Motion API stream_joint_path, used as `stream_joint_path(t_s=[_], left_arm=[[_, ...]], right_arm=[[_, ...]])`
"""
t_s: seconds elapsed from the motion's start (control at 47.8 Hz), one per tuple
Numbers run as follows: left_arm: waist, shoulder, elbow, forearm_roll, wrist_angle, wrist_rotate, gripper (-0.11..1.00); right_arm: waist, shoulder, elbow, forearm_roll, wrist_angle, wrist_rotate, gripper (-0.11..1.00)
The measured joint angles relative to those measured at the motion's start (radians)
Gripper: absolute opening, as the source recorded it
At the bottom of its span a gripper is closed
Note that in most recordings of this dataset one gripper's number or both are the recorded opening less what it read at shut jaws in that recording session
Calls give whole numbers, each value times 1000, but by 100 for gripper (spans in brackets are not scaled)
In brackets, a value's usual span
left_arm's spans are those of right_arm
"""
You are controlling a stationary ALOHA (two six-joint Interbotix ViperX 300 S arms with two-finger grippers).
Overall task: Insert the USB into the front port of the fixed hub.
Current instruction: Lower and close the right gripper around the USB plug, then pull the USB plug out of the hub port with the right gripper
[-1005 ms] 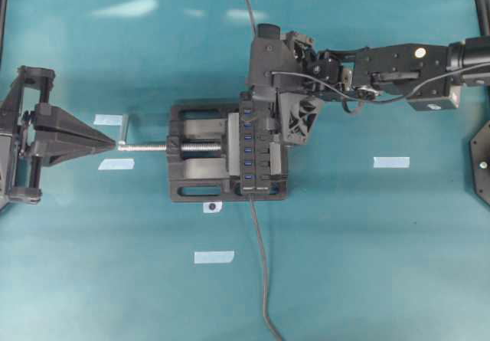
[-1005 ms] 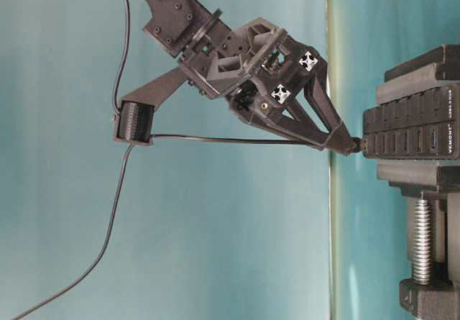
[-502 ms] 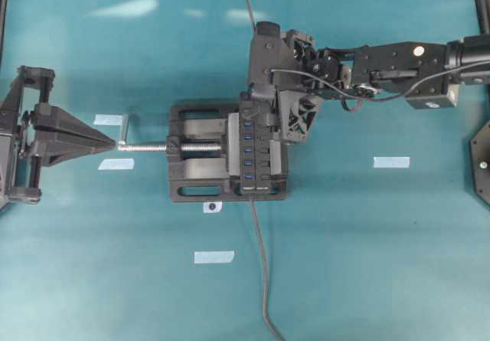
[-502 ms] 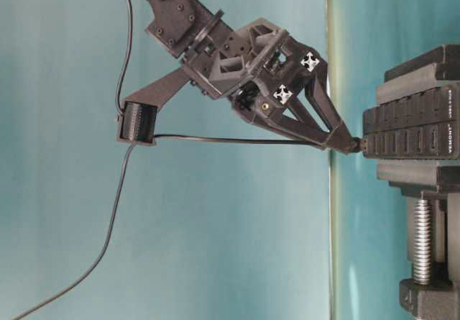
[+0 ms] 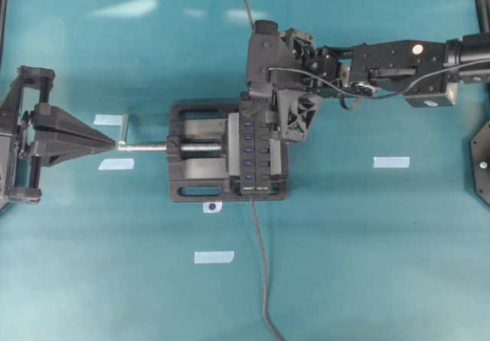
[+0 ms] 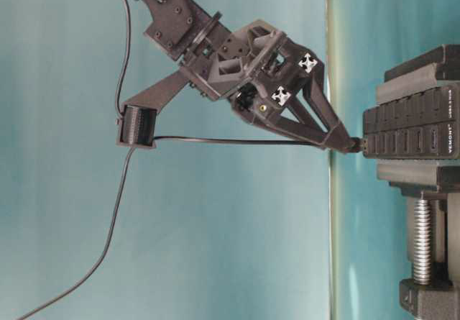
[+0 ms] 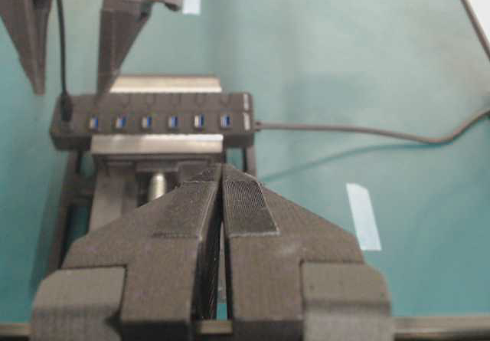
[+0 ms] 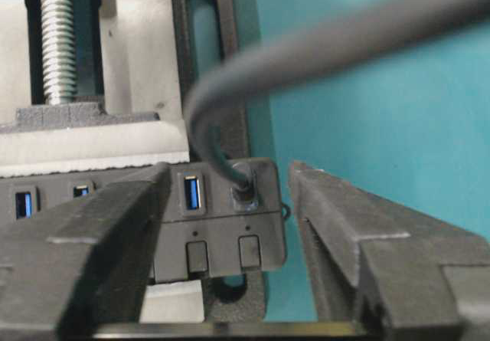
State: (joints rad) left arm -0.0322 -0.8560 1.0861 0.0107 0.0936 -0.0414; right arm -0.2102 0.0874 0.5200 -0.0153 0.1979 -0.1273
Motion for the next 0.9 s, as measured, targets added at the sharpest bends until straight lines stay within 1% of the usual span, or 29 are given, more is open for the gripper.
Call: stream_joint_path(t_s=[0.356,0.628,0.754,0.879,0.9], left_arm=[[0,0,-2,0,0,0,0],[2,0,-2,-2,0,0,0],[0,0,0,-2,0,0,0],[0,0,0,-2,0,0,0],[0,0,-2,0,-2,0,0]], right_arm=[[-3,17,-51,0,110,0,55],[-5,31,-66,0,121,0,54],[-5,31,-66,0,121,0,48],[-5,31,-66,0,121,0,34],[-5,31,-66,0,121,0,31]])
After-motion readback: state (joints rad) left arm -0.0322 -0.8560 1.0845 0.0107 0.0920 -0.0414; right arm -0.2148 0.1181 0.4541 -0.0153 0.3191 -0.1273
